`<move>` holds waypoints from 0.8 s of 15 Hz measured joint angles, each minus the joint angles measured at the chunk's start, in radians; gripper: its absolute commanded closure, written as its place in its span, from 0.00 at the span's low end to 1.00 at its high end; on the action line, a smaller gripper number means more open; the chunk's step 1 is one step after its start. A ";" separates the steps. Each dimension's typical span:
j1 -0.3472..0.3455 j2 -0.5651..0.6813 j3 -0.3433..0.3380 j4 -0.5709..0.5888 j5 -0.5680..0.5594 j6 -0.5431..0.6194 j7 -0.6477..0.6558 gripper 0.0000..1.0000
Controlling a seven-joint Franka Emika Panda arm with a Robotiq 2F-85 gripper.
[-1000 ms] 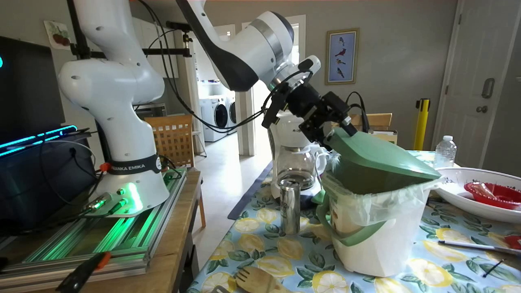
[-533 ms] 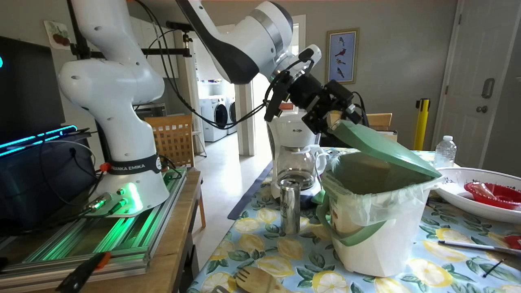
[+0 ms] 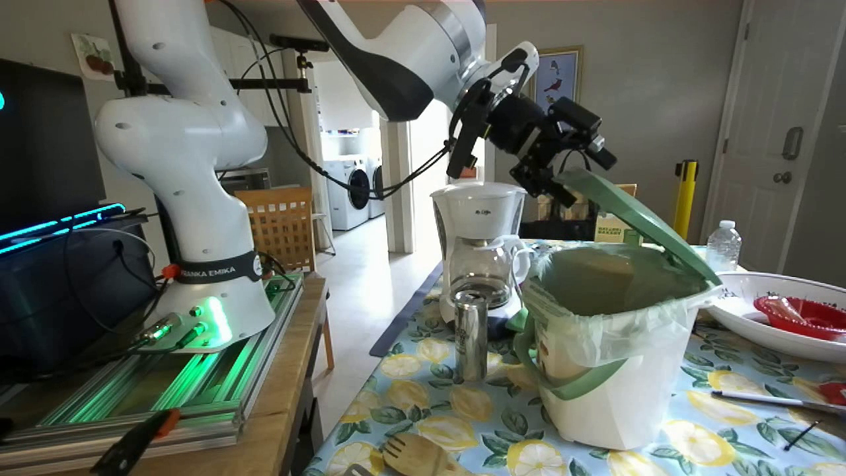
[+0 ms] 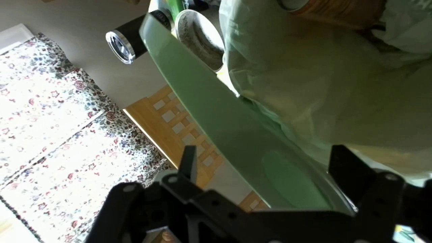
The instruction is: Open the bin.
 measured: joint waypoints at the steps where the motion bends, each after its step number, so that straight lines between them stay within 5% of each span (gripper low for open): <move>1: 0.000 0.000 0.000 0.010 0.016 -0.003 -0.018 0.00; 12: 0.004 0.003 0.005 0.104 0.144 -0.050 -0.171 0.00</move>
